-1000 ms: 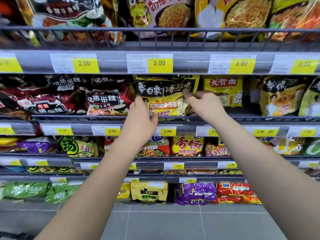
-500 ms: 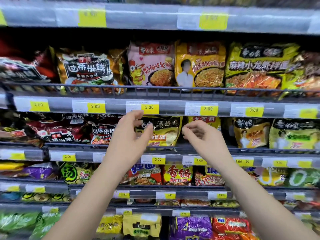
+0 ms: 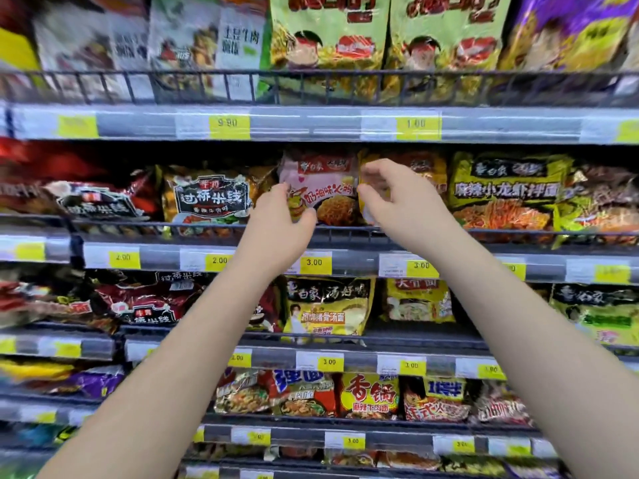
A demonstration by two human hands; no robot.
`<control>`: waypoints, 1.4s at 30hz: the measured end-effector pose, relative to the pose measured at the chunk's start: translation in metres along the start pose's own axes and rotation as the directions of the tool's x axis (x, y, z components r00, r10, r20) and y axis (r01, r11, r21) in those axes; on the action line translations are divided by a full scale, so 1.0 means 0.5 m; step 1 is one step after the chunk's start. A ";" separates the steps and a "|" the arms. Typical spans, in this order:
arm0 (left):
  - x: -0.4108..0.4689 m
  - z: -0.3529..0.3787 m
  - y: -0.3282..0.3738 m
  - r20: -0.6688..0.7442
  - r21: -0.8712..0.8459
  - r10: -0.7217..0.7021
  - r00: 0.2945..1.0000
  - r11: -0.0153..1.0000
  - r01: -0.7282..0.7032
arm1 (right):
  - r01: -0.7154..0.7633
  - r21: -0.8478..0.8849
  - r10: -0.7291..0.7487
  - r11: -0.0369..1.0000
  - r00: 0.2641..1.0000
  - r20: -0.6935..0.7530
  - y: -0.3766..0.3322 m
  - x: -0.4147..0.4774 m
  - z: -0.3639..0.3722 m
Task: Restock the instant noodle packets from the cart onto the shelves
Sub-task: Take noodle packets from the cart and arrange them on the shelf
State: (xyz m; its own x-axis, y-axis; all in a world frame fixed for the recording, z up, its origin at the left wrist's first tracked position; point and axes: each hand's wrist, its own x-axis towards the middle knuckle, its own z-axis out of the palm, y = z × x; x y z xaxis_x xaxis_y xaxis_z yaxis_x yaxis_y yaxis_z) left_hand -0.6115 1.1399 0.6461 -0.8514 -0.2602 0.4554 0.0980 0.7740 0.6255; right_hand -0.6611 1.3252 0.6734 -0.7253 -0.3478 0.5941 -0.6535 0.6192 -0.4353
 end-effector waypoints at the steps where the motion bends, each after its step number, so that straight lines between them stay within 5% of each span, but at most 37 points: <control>1: 0.010 0.003 0.001 0.024 0.031 -0.023 0.999 0.999 0.022 | 0.028 -0.093 -0.026 0.995 0.999 0.031 0.001 0.021 0.009; 8: 0.062 0.017 0.000 0.110 0.181 -0.126 0.986 0.978 0.105 | 0.108 -0.435 -0.019 0.894 0.979 0.203 0.016 0.129 0.069; 16: 0.095 0.033 -0.012 0.112 0.238 -0.149 0.983 0.964 0.119 | 0.014 -0.626 0.138 0.779 0.971 0.193 0.033 0.208 0.094; 25: 0.100 0.047 -0.025 0.028 0.207 -0.111 0.993 0.973 0.103 | 0.001 -0.447 0.087 0.895 0.981 0.176 0.013 0.216 0.062; 42: 0.050 0.055 -0.028 -0.019 0.269 0.031 0.999 0.963 -0.025 | 0.067 -0.440 0.004 0.896 0.987 0.159 0.045 0.163 0.053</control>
State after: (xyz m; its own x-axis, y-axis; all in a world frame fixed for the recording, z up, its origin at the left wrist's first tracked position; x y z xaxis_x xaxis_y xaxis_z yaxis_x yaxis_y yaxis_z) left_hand -0.6481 1.1383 0.6312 -0.8378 -0.2468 0.4870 -0.0229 0.9071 0.4203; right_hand -0.7408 1.2924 0.6942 -0.7534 -0.4523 0.4774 -0.5384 0.8410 -0.0529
